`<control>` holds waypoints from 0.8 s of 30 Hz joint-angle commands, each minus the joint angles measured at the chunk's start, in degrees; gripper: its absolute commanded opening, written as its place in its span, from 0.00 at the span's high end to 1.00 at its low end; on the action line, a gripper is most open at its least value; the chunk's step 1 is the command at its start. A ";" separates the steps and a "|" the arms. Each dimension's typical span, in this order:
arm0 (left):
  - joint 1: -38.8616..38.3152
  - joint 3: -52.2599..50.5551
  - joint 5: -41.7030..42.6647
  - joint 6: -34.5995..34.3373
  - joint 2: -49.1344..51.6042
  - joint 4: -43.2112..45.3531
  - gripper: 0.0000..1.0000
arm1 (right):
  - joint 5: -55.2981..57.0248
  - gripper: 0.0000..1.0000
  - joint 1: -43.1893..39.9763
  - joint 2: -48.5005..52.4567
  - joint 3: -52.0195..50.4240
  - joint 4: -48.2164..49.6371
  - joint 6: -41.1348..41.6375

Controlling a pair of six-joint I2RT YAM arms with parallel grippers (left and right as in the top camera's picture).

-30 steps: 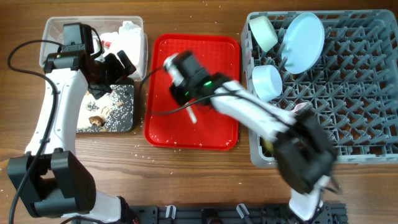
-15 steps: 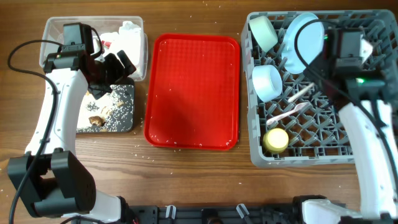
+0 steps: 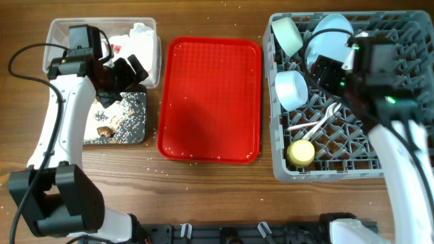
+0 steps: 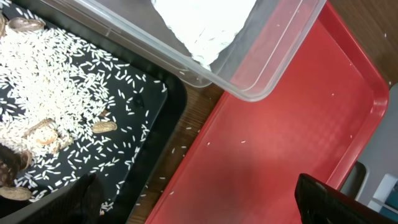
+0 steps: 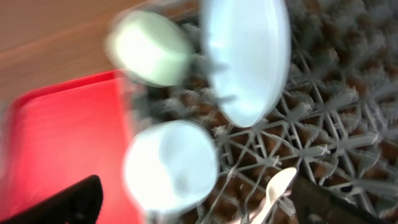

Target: Sort waste into correct bins and load items into the dishwasher rack

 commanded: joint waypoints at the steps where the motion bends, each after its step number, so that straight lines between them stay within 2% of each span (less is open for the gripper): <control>1: -0.02 0.96 0.24 0.07 -0.31 0.02 0.00 | -7.48 0.00 -0.09 -14.16 8.26 -3.34 -13.55; 3: -0.02 0.96 0.24 0.07 -0.31 0.02 0.00 | -7.91 0.00 -0.09 -21.97 8.41 -2.10 -10.51; 7: -0.02 0.96 0.24 0.07 -0.31 0.04 0.00 | -7.91 0.00 -0.09 -31.89 8.39 -5.11 -9.99; 10: -0.02 0.96 0.24 0.07 -0.31 0.02 0.00 | -7.48 0.00 -0.09 -33.88 8.28 -13.66 -10.12; 11: -0.02 0.96 0.24 0.07 -0.31 0.02 0.00 | -7.50 0.00 0.22 -33.88 7.78 -13.64 -9.94; 14: -0.02 0.96 0.24 0.07 -0.31 0.02 0.00 | -4.22 0.00 0.31 -35.17 0.42 -3.08 -10.14; 16: -0.02 0.96 0.24 0.07 -0.31 0.02 0.00 | -2.67 0.00 0.28 -38.47 -10.10 7.82 -10.12; 18: -0.02 0.96 0.24 0.07 -0.31 0.02 0.00 | -2.73 0.00 0.28 -46.40 -29.38 26.97 -9.92; 20: -0.02 0.96 0.24 0.07 -0.31 0.02 0.00 | -3.15 0.00 0.31 -55.80 -47.84 40.35 -7.85; 24: -0.02 0.96 0.22 0.07 -0.31 0.02 0.00 | -3.13 0.00 0.31 -67.89 -64.85 46.29 -5.20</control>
